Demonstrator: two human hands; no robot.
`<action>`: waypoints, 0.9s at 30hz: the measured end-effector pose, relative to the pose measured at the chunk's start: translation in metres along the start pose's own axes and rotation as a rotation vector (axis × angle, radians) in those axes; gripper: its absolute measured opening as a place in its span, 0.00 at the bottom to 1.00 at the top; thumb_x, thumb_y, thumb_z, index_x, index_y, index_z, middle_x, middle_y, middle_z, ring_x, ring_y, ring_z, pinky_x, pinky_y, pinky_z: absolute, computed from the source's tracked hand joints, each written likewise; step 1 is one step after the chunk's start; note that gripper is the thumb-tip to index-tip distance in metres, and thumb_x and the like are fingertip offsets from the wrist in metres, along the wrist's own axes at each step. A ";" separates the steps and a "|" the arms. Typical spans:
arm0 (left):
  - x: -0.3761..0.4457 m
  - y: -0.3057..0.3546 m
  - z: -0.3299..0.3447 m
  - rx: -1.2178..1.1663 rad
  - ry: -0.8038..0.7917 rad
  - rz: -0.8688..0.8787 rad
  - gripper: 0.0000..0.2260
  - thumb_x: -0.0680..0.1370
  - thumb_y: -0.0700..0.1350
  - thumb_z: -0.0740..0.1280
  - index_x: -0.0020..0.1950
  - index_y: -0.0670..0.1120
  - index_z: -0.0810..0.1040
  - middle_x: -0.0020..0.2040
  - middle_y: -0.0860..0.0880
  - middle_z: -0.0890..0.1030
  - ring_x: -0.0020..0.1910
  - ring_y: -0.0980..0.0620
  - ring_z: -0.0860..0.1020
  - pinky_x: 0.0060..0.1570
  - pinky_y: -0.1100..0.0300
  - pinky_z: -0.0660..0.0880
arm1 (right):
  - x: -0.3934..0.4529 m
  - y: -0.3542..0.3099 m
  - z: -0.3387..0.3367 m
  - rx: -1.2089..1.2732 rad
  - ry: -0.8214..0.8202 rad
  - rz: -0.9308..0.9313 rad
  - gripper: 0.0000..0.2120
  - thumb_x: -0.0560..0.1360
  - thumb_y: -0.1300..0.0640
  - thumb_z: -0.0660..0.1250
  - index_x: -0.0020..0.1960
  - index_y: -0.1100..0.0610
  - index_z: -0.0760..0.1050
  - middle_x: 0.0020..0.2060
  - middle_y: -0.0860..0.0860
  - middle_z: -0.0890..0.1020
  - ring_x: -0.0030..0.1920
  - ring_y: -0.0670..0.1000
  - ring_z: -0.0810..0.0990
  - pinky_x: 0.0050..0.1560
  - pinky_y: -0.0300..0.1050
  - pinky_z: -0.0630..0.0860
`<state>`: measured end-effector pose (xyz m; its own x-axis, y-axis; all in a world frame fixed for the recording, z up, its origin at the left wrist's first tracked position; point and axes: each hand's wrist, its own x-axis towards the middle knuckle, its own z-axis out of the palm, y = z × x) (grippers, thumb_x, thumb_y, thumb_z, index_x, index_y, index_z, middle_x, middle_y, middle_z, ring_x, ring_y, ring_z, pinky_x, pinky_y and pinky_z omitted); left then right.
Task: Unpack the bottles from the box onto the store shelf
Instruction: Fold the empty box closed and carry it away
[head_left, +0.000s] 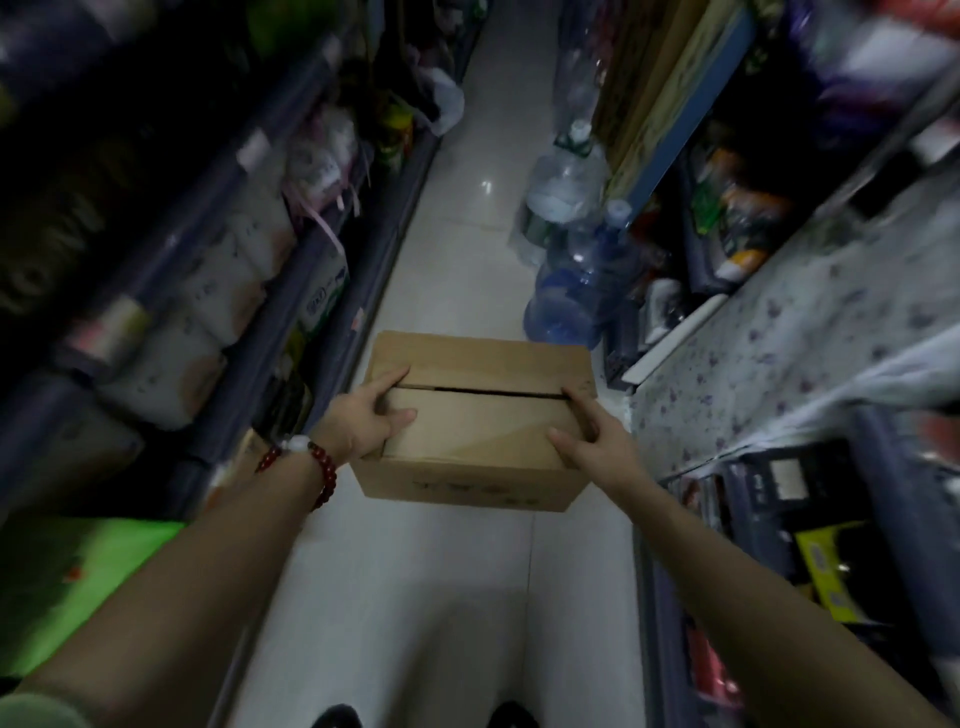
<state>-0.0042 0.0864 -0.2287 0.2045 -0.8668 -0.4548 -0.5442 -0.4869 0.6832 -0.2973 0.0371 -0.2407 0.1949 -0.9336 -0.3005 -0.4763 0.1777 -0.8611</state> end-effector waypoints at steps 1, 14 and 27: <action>-0.014 0.020 -0.018 -0.002 0.006 0.014 0.28 0.76 0.53 0.68 0.74 0.61 0.62 0.73 0.45 0.67 0.72 0.45 0.66 0.68 0.60 0.63 | -0.010 -0.027 -0.012 0.014 -0.001 -0.011 0.30 0.74 0.59 0.71 0.73 0.50 0.66 0.66 0.48 0.71 0.66 0.52 0.72 0.68 0.53 0.72; -0.115 0.181 -0.179 0.027 0.019 0.250 0.29 0.74 0.53 0.69 0.74 0.58 0.63 0.72 0.45 0.68 0.70 0.45 0.67 0.71 0.57 0.62 | -0.093 -0.237 -0.101 -0.013 0.112 -0.099 0.29 0.75 0.52 0.70 0.74 0.43 0.64 0.63 0.46 0.68 0.62 0.51 0.71 0.59 0.43 0.72; -0.092 0.197 -0.197 0.071 -0.043 0.311 0.30 0.74 0.55 0.68 0.75 0.58 0.61 0.72 0.45 0.69 0.70 0.45 0.68 0.70 0.55 0.64 | -0.088 -0.257 -0.107 -0.103 0.198 -0.088 0.29 0.75 0.51 0.70 0.73 0.42 0.64 0.66 0.49 0.69 0.64 0.54 0.71 0.64 0.51 0.73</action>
<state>0.0299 0.0496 0.0599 -0.0144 -0.9668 -0.2553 -0.6306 -0.1893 0.7527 -0.2839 0.0399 0.0514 0.0729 -0.9886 -0.1314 -0.5522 0.0697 -0.8308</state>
